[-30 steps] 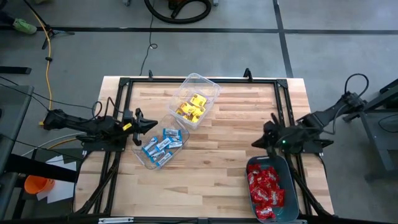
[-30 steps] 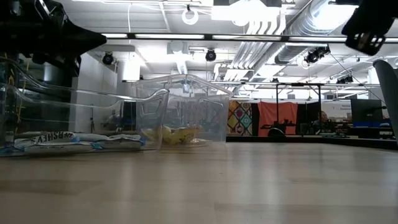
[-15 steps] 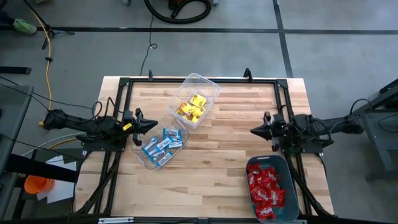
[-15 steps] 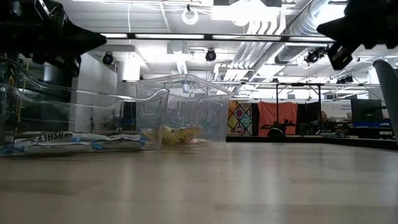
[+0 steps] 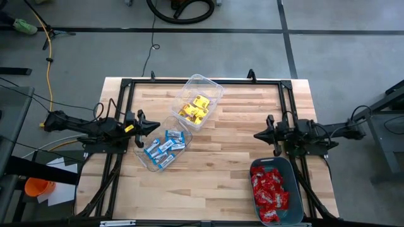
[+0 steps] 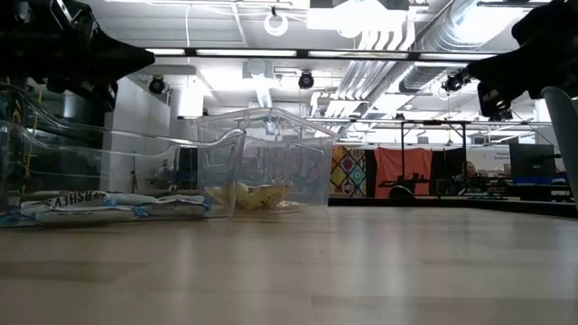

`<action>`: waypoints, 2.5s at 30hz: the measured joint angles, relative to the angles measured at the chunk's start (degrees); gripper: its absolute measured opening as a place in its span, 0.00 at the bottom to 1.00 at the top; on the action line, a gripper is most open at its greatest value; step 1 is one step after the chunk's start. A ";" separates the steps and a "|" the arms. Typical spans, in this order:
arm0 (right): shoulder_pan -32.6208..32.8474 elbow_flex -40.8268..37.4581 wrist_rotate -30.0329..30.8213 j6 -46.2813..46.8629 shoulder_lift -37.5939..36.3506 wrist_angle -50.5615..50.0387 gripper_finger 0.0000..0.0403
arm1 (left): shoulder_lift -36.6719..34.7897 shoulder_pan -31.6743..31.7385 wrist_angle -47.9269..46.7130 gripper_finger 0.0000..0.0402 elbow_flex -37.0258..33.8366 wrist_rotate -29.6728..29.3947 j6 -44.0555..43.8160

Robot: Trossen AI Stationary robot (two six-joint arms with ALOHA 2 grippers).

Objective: Sort candy
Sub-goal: Return to Home Position

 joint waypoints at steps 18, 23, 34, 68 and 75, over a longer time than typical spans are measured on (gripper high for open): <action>0.02 -0.02 0.46 1.23 1.49 -0.06 0.00 | 0.00 -0.02 -0.02 0.00 0.00 0.02 0.00; 0.02 -0.04 0.46 1.23 1.49 -0.06 0.00 | 0.00 -0.02 -0.02 0.00 0.00 0.04 0.00; 0.02 -0.04 0.46 1.23 1.49 -0.09 0.00 | 0.00 -0.02 -0.02 0.00 0.00 0.04 0.00; 0.02 -0.07 0.48 1.23 1.49 -0.09 0.00 | 0.00 -0.02 -0.02 0.00 0.00 0.06 0.00; 0.02 -0.09 0.48 1.23 1.49 -0.09 0.00 | 0.00 -0.01 -0.02 0.00 0.00 0.06 0.00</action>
